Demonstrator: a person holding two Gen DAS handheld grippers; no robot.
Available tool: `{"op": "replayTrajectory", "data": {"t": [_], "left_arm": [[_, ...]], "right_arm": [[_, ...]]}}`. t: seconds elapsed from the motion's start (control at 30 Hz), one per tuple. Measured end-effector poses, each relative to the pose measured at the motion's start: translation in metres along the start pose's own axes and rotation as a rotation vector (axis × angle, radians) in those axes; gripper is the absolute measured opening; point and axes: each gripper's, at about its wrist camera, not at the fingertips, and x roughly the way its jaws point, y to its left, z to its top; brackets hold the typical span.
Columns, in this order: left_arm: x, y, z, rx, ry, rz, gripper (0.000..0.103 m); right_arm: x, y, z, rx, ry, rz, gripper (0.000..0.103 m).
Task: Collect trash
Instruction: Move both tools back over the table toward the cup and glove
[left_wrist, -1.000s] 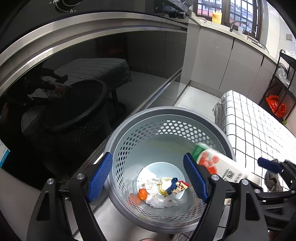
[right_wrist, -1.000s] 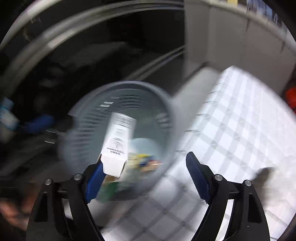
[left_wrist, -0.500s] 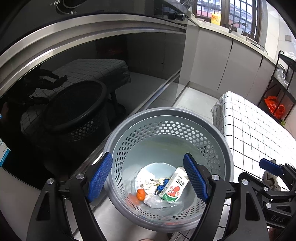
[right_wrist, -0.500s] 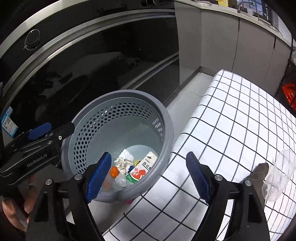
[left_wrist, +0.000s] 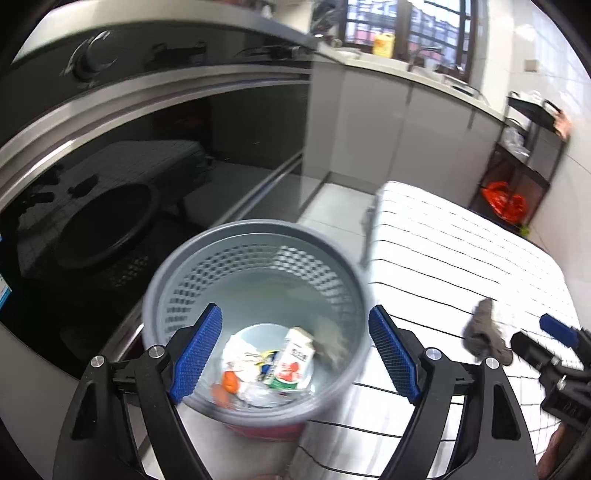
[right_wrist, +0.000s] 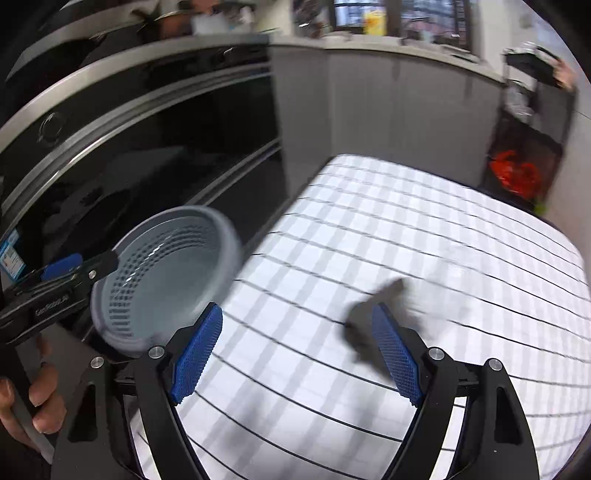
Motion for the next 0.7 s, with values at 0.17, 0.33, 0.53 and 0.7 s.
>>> {"op": "replayTrajectory", "data": {"t": [0.17,0.33,0.53,0.7], "left_arm": [[-0.010,-0.039,0.001,0.046,-0.031,-0.028,0.082],[-0.013,-0.075,0.007,0.054,-0.062,-0.060,0.084],[-0.005,-0.092,0.008,0.038,-0.110,-0.043,0.086],[0.013,-0.084,0.010,0.013,-0.067,-0.011,0.086]], "right_arm": [[-0.017,-0.051,-0.009,0.105,0.007,-0.087,0.079],[-0.021,-0.081,-0.011,0.222,0.014,-0.127,0.079],[0.003,-0.096,-0.006,0.353,0.032,-0.130,0.079],[0.036,-0.098,-0.001,0.421,0.061,-0.149,0.079]]}}
